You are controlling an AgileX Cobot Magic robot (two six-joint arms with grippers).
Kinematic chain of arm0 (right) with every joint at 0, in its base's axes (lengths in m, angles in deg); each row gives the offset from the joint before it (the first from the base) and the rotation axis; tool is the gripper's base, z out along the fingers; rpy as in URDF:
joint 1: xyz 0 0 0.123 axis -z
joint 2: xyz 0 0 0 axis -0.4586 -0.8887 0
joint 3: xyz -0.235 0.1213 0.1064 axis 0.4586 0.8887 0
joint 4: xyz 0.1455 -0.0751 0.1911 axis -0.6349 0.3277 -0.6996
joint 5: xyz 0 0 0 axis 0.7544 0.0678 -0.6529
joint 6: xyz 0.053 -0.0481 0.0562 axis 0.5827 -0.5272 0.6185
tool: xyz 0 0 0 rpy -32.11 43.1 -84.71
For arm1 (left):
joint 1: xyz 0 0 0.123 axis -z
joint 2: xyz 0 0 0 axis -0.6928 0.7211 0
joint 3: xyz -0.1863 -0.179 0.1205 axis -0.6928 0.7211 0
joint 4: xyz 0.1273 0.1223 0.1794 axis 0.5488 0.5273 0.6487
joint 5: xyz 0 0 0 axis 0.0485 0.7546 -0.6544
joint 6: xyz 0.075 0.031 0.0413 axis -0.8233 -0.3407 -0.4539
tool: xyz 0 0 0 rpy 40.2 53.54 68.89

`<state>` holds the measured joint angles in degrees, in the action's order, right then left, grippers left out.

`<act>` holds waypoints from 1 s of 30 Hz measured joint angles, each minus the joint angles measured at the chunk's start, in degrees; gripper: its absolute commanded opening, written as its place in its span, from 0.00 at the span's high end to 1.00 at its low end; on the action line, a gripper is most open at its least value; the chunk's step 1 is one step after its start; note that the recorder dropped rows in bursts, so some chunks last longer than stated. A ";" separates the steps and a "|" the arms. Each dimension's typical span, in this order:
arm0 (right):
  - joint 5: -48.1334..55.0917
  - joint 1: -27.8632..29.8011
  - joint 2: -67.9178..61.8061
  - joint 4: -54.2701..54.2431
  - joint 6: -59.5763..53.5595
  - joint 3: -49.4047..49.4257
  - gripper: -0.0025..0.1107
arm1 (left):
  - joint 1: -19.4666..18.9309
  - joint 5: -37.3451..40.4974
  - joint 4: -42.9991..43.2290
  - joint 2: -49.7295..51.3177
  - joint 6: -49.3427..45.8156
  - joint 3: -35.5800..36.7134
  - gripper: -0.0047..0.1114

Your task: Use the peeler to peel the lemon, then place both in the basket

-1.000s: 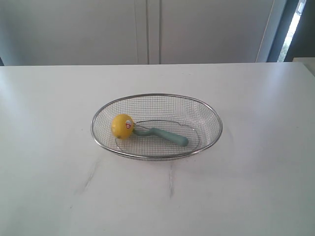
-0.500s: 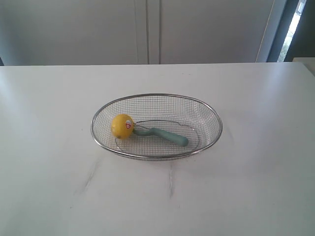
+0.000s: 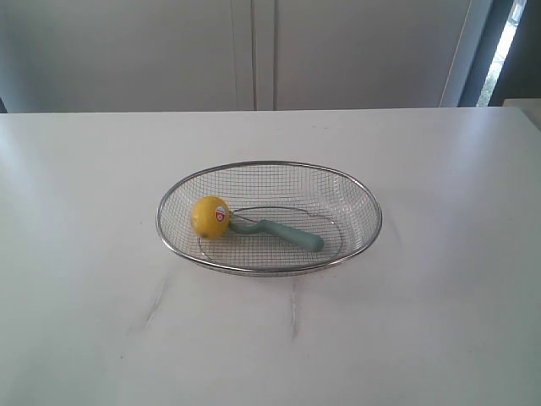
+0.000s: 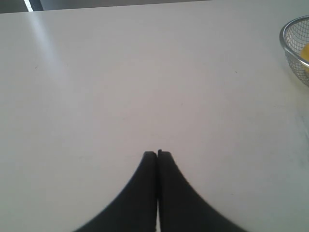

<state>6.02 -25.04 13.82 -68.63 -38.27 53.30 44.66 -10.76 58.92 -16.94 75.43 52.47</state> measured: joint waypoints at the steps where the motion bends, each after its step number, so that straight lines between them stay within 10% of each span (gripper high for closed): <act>1: 0.00 0.00 0.00 -0.29 0.00 0.00 0.98 | 0.00 0.00 0.00 0.00 0.00 0.00 0.95; 30: 0.33 -2.98 0.00 -4.81 0.79 0.00 0.98 | 0.00 0.00 0.00 0.00 0.00 0.00 0.95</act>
<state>6.35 -28.02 13.82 -73.44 -37.47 53.30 44.66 -10.76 58.92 -16.94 75.43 52.47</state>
